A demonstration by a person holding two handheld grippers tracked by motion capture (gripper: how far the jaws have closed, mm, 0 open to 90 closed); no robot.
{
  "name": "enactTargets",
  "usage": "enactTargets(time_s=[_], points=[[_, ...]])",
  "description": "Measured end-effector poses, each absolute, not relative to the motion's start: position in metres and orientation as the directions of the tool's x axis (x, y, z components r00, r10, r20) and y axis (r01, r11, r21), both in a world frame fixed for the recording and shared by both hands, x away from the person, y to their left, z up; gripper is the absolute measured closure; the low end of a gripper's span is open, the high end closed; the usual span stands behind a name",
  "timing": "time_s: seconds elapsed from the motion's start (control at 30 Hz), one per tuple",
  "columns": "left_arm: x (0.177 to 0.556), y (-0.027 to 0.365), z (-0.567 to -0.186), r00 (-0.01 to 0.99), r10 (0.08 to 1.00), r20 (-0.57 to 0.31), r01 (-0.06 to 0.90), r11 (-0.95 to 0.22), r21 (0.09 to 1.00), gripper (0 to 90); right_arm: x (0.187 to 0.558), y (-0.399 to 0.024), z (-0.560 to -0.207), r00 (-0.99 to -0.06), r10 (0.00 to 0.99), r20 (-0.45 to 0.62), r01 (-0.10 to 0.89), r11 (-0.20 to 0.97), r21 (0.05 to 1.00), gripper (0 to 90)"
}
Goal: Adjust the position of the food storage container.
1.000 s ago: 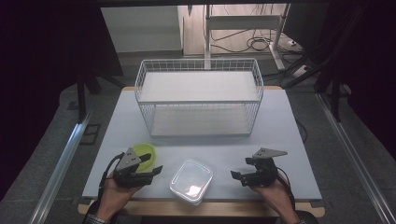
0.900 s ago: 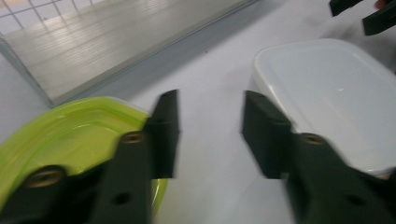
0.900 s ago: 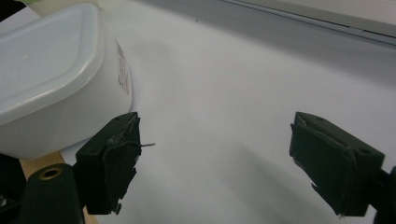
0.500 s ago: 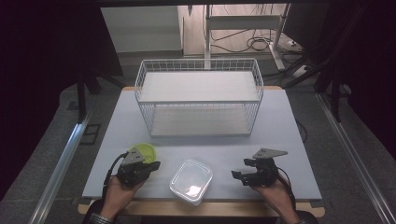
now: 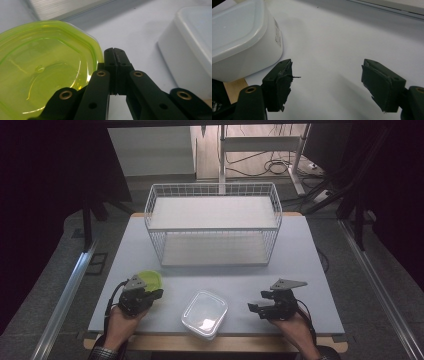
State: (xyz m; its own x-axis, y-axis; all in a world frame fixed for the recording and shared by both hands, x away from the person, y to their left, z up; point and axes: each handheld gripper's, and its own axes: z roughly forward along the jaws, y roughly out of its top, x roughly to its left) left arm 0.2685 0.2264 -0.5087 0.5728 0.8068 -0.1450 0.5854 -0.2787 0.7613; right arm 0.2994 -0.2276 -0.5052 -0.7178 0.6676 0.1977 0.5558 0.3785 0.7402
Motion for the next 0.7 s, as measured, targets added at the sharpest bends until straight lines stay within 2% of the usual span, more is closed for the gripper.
enactTargets(time_s=[0.2,0.33,0.37,0.43,0.47,0.5,0.53,0.6,0.63,0.67,0.7], points=[[0.272,0.238,-0.510,0.544,0.826,-0.151,0.596,-0.254,0.762,90.0,0.299,-0.227,-0.505,-0.719,0.666,0.199,0.555,0.377,0.741,26.4],[0.269,0.235,-0.507,0.567,0.810,-0.152,0.580,-0.261,0.771,90.0,0.298,-0.226,-0.503,-0.731,0.654,0.194,0.543,0.387,0.745,33.2],[0.265,0.229,-0.505,0.591,0.793,-0.150,0.567,-0.276,0.776,90.0,0.296,-0.224,-0.502,-0.741,0.645,0.184,0.534,0.400,0.745,40.1],[0.261,0.223,-0.505,0.613,0.776,-0.152,0.561,-0.292,0.774,90.0,0.293,-0.221,-0.501,-0.754,0.632,0.178,0.529,0.424,0.735,48.2],[0.261,0.223,-0.505,0.613,0.776,-0.152,0.561,-0.292,0.774,90.0,0.293,-0.221,-0.501,-0.754,0.632,0.178,0.529,0.424,0.735,48.2],[0.258,0.220,-0.506,0.622,0.768,-0.152,0.561,-0.302,0.770,90.0,0.292,-0.219,-0.500,-0.761,0.626,0.170,0.524,0.439,0.730,52.2],[0.257,0.218,-0.506,0.628,0.763,-0.154,0.561,-0.307,0.769,90.0,0.290,-0.217,-0.500,-0.772,0.614,0.166,0.519,0.457,0.722,59.5],[0.253,0.214,-0.507,0.644,0.748,-0.158,0.559,-0.319,0.766,90.0,0.286,-0.213,-0.499,-0.785,0.595,0.171,0.515,0.475,0.714,68.2],[0.250,0.212,-0.507,0.650,0.743,-0.159,0.556,-0.323,0.765,89.9,0.281,-0.207,-0.498,-0.804,0.571,0.165,0.499,0.497,0.710,77.5],[0.248,0.211,-0.507,0.654,0.739,-0.162,0.555,-0.324,0.766,89.9,0.281,-0.207,-0.498,-0.804,0.571,0.165,0.499,0.497,0.710,77.5],[0.246,0.210,-0.507,0.658,0.734,-0.166,0.554,-0.323,0.767,89.9,0.277,-0.201,-0.496,-0.816,0.553,0.169,0.490,0.508,0.709,83.4]])
